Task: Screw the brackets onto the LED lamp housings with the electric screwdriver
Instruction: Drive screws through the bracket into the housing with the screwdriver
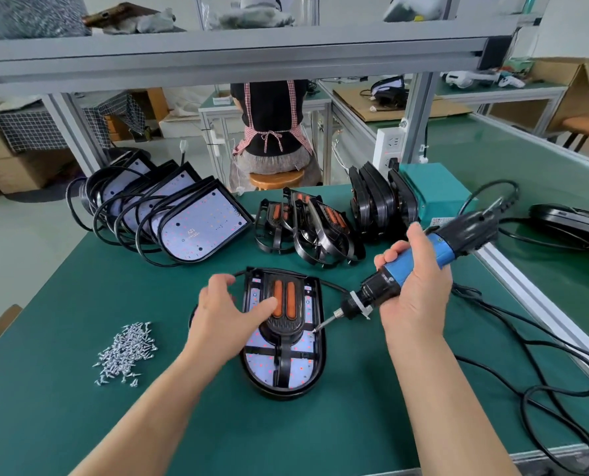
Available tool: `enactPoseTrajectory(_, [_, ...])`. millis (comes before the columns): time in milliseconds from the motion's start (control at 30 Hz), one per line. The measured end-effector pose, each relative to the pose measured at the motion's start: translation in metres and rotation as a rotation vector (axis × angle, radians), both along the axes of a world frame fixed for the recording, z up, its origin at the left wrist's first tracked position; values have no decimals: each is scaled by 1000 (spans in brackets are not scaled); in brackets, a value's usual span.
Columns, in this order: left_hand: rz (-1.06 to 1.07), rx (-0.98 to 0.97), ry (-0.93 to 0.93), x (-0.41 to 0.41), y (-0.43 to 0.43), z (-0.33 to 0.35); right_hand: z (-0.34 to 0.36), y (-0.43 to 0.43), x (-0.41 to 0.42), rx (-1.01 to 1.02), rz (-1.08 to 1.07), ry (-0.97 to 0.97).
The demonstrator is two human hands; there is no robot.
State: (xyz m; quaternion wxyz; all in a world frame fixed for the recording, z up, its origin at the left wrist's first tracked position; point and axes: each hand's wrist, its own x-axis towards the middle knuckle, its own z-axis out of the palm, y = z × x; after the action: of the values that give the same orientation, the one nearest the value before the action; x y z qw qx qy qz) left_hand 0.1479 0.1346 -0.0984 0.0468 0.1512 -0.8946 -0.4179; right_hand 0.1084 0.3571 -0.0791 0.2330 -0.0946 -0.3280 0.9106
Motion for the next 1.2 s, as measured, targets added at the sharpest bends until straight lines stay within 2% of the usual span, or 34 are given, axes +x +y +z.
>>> enactPoseTrajectory(100, [-88,242,-188,-6,-2,-8,10,-10,8,116,28,44])
enactPoseTrajectory(267, [-235,398,-199,-12,-3,-9,26,-26,16,318,70,111])
enactPoseTrajectory(600, [-214,453,-188,-10,-1,-13,24,-40,16,499,117,142])
enactPoseTrajectory(1200, [-212,462,-177,-13,-3,-18,23,-44,18,537,174,172])
